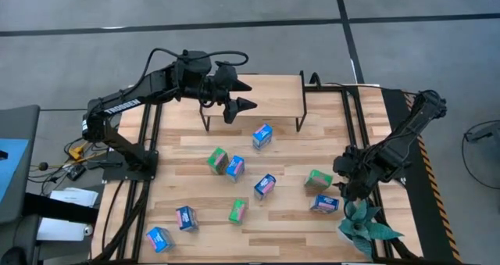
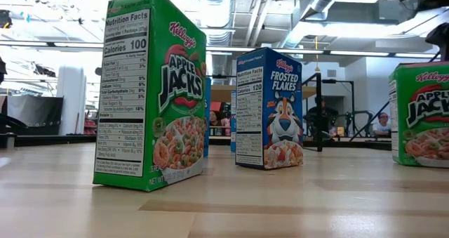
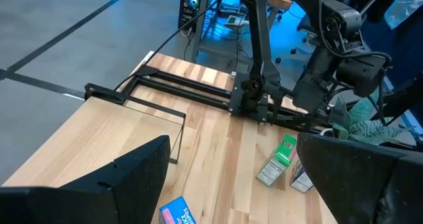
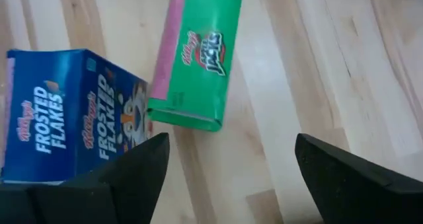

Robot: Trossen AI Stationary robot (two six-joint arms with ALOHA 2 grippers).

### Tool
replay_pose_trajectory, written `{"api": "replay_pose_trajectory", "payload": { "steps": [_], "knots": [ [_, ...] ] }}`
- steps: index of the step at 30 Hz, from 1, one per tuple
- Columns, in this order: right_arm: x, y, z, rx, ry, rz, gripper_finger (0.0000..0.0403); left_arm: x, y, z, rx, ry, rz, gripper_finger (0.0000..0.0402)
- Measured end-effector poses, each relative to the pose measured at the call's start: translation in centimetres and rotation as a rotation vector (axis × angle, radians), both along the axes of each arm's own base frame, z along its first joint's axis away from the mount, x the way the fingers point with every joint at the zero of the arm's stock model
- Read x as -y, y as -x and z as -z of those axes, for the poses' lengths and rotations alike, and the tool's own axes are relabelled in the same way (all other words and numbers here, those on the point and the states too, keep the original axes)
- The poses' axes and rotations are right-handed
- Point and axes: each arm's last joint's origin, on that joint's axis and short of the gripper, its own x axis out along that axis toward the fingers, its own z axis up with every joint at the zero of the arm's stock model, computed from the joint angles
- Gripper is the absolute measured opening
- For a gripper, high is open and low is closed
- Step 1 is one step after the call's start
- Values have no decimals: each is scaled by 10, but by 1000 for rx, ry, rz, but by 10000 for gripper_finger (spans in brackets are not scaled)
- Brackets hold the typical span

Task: Stack cereal on shelf
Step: Put the right green cereal box on the shelf

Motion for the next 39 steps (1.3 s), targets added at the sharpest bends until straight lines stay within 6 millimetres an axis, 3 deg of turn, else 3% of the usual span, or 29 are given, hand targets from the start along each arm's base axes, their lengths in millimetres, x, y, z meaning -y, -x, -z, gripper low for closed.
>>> {"api": "replay_pose_trajectory", "payload": {
  "steps": [17,30,39],
  "knots": [
    [-22,-18,11,36,-50,80,350,0,0,1,-8,6,-2,320],
    [-20,-27,16,71,-18,184,349,1,1,4,-47,1,3,320],
    [-20,-28,16,67,-32,193,279,1,1,4,-47,0,3,320]
  ]
}}
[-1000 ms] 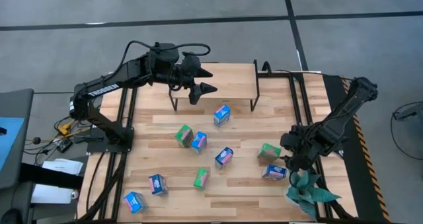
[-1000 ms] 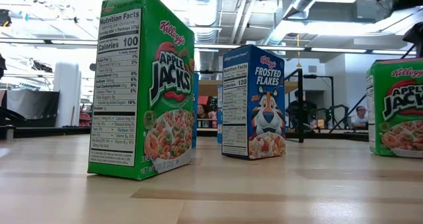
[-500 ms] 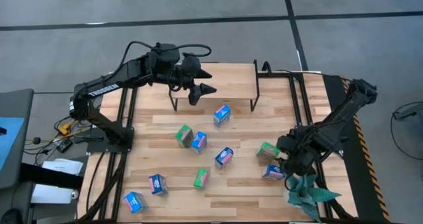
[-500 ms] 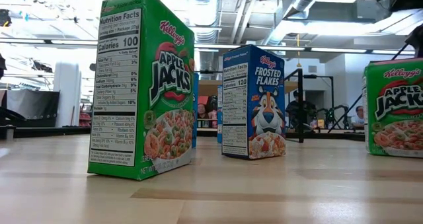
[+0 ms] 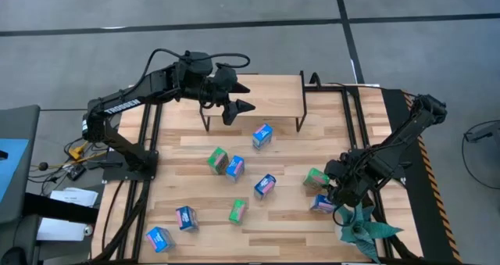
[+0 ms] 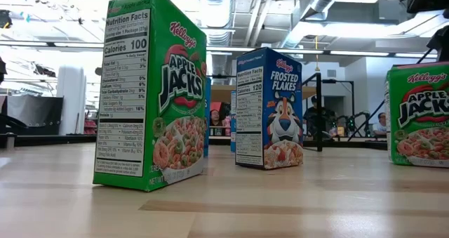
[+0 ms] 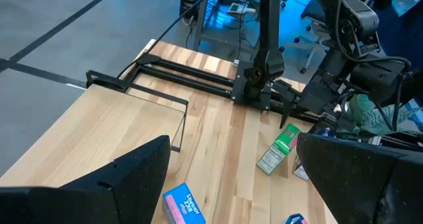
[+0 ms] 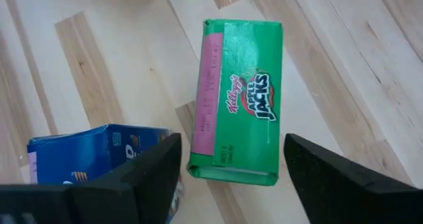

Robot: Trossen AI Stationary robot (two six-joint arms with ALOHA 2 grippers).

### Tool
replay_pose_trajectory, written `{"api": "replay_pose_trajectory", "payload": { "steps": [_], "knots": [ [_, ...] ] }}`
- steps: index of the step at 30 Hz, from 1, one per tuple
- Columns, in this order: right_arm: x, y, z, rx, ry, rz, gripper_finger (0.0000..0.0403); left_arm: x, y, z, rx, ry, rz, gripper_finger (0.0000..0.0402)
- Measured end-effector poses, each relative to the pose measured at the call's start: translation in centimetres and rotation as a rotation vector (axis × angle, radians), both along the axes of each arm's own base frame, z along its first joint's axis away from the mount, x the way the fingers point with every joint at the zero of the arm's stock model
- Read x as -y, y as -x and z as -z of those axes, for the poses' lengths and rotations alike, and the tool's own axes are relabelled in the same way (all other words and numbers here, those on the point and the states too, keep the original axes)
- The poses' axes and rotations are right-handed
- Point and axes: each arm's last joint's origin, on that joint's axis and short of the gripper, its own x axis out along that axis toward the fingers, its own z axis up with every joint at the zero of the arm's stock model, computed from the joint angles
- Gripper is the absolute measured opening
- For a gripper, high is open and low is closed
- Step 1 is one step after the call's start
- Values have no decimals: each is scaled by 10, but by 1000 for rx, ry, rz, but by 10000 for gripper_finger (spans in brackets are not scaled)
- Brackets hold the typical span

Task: Stack cereal on shelf
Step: Put the right green cereal box on the shelf

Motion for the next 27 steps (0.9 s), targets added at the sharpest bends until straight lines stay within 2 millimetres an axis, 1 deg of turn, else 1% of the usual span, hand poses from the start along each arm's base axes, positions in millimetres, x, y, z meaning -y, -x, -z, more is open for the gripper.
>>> {"api": "replay_pose_trajectory", "payload": {
  "steps": [3,19,23,27],
  "knots": [
    [0,0,0,0,0,1,259,0,0,0,0,0,-1,320],
    [0,0,0,-1,-2,0,180,0,0,0,0,-3,4,320],
    [0,0,0,-1,-3,0,169,1,0,0,3,-22,59,320],
    [3,-1,-2,9,-10,17,170,2,0,-1,3,-26,68,320]
  ]
}}
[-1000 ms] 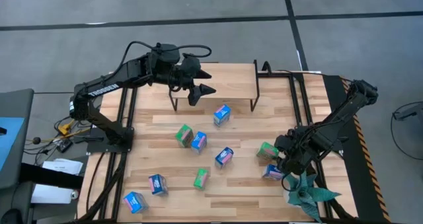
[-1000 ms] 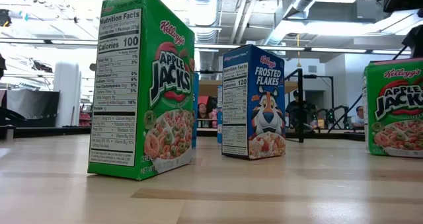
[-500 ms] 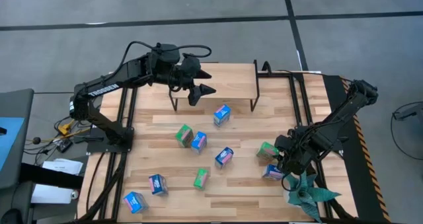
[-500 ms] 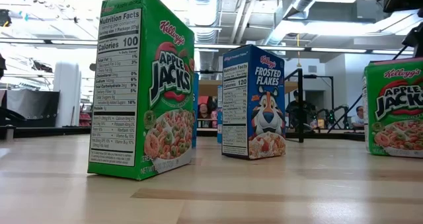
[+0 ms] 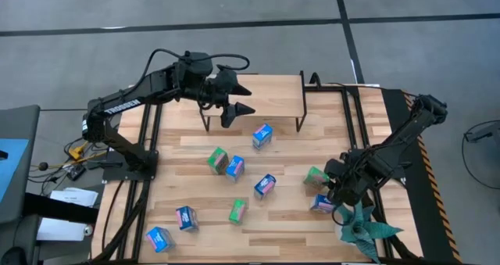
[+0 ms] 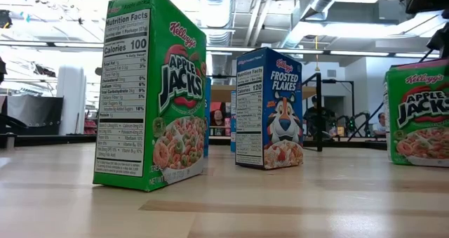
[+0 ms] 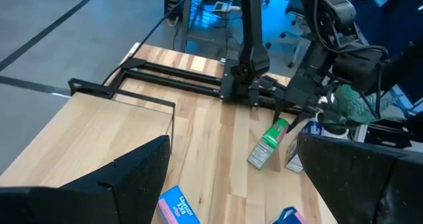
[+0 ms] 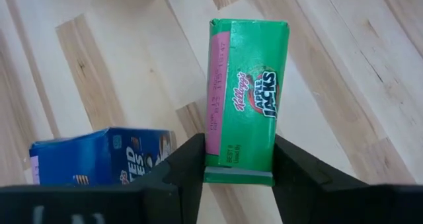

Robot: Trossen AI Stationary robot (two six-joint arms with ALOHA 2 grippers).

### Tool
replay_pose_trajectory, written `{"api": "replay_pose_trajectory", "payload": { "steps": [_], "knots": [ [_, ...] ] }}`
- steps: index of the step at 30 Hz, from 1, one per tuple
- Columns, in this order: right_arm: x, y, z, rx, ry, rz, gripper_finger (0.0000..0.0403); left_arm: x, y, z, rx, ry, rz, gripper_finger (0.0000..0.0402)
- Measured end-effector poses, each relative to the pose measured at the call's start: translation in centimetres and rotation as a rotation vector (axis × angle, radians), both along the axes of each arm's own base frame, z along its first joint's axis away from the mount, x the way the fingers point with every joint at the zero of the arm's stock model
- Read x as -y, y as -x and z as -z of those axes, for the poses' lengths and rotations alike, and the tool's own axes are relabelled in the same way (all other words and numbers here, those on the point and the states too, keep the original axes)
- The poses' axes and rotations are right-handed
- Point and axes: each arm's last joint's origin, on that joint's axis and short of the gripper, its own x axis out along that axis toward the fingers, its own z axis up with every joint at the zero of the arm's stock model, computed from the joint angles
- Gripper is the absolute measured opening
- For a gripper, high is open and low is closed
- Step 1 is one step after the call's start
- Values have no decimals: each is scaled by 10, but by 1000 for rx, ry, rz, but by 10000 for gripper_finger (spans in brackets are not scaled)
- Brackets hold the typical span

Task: Stack cereal on shelf
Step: Put the right green cereal box on the shelf

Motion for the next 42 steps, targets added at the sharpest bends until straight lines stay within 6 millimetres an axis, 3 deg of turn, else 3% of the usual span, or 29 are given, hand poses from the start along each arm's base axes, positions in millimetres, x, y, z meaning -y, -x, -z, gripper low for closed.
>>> {"api": "replay_pose_trajectory", "payload": {
  "steps": [4,17,26,32,37,42],
  "knots": [
    [9,-2,-11,50,8,7,172,1,0,0,4,9,52,320],
    [60,-14,-75,235,147,-11,171,-4,2,-6,47,34,156,320],
    [83,-30,-101,230,221,-45,172,-14,10,-43,119,-73,169,320],
    [87,-41,-98,194,224,-57,172,-18,-16,-46,-61,-142,226,320],
    [87,-46,-95,183,225,-71,172,-24,-46,-14,-137,-132,319,320],
    [86,-49,-97,217,223,-70,172,-18,-69,4,-158,-225,394,320]
  ]
}}
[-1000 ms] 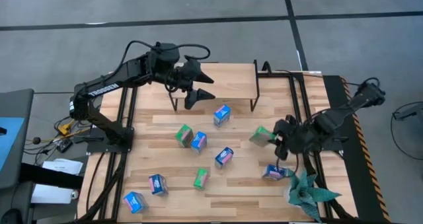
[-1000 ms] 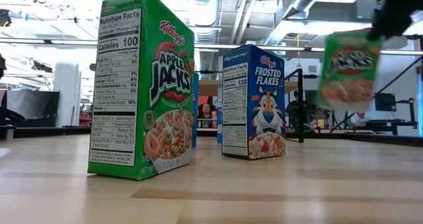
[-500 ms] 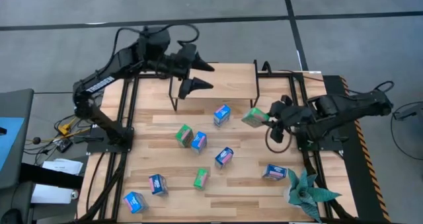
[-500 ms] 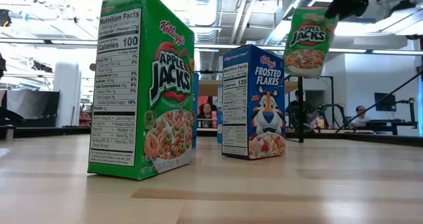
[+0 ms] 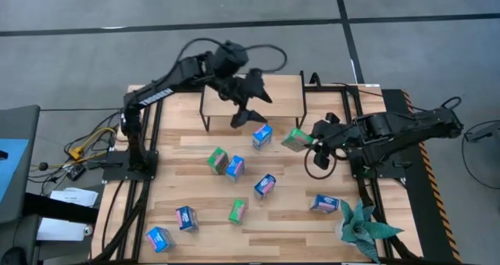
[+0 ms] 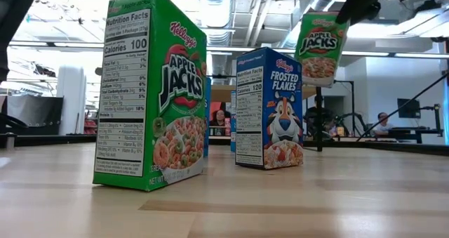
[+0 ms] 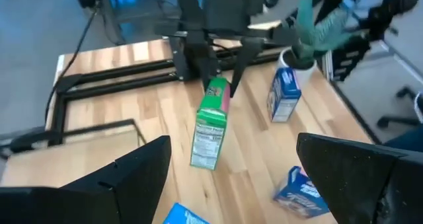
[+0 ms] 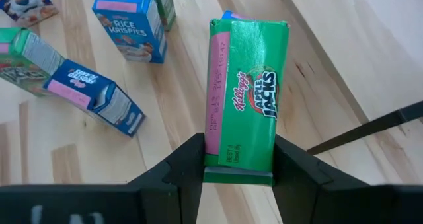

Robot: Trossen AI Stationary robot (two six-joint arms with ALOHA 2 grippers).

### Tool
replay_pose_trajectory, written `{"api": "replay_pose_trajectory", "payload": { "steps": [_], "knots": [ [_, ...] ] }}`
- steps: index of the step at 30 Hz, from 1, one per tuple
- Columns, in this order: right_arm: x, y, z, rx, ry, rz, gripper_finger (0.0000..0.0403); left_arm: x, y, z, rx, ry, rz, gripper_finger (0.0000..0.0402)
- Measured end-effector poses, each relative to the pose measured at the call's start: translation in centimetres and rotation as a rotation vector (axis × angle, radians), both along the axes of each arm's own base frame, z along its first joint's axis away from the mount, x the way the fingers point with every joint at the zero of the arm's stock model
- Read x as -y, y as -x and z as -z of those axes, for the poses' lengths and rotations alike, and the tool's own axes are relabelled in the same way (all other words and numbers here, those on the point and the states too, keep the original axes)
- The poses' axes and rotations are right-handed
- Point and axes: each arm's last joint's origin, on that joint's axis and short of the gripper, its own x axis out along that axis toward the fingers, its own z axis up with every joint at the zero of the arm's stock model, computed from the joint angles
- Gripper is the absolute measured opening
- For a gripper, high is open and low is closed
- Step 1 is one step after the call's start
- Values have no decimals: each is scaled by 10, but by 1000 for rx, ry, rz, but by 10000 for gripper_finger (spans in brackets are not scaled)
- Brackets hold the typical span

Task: Stack cereal on shelf
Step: Put the right green cereal box on the shelf

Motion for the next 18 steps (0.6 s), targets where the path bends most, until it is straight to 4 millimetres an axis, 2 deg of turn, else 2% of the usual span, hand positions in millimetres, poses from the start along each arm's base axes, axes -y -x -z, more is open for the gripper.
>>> {"api": "replay_pose_trajectory", "payload": {
  "steps": [4,15,18],
  "knots": [
    [2,-1,0,8,2,10,172,7,-11,7,10,-55,45,320],
    [3,-40,17,-31,84,-40,172,16,-22,32,-96,-124,71,320],
    [4,-48,19,-23,97,-53,172,18,-31,45,-147,-148,77,320]
  ]
}}
